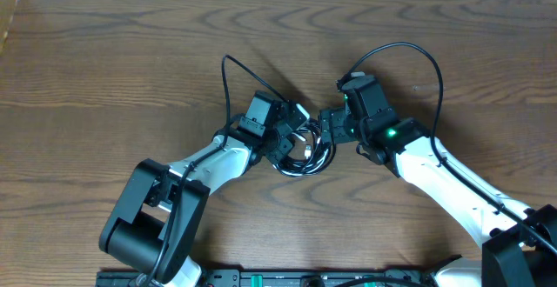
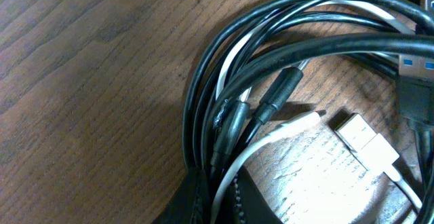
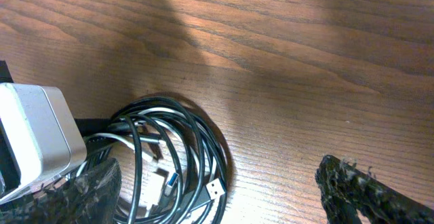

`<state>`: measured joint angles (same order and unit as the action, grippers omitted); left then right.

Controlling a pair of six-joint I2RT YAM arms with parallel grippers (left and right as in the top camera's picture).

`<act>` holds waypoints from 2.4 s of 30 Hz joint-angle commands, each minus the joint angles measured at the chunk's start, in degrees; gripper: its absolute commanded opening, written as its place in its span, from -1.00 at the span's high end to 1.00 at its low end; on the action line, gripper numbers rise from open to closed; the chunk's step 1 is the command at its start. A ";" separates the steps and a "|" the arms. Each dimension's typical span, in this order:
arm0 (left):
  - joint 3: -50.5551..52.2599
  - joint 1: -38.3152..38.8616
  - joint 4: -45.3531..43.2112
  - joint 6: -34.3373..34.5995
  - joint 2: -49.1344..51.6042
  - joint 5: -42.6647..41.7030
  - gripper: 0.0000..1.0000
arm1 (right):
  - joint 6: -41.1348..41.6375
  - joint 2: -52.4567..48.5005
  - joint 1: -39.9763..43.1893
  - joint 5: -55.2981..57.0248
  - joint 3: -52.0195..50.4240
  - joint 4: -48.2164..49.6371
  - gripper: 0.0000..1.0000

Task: Untangle cables

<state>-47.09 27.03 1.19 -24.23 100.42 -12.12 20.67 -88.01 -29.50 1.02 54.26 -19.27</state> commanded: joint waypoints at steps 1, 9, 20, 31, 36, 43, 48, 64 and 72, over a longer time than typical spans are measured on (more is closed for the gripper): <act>0.98 -0.26 1.60 1.36 2.43 2.08 0.85 | 0.70 0.11 0.15 -0.09 0.37 -0.02 -0.78; 0.98 -0.24 5.05 4.02 -4.26 2.08 0.85 | 0.70 -0.02 0.15 0.17 0.37 0.04 -0.77; 0.98 -0.22 9.25 4.42 -25.73 2.10 0.85 | 0.42 -3.15 0.15 -3.82 0.37 1.09 -0.83; 0.98 -0.20 9.44 6.16 -27.36 2.05 0.85 | -9.33 -3.63 -1.05 -14.75 0.37 3.37 -0.99; 0.98 -0.20 9.07 6.14 -32.81 -0.55 0.85 | -5.66 -3.76 -1.03 -2.89 0.37 4.13 -0.81; 0.98 -0.20 9.05 6.93 -45.55 -2.97 0.85 | -2.16 -4.44 -0.87 2.08 0.37 6.60 -0.15; 0.98 -0.20 9.07 8.74 -52.89 -4.35 0.85 | -0.92 -5.22 -0.92 2.19 0.37 7.15 0.52; 0.98 -0.22 23.71 8.72 -58.10 5.57 0.69 | 15.80 -5.88 2.67 25.05 0.37 0.02 0.97; 1.01 -0.22 28.59 8.70 -57.55 5.60 0.67 | 26.62 -5.88 12.66 26.12 0.37 -8.61 0.98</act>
<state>-46.02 27.00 29.56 -16.27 42.63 -7.46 40.75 -93.30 -20.01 24.21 54.26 -26.44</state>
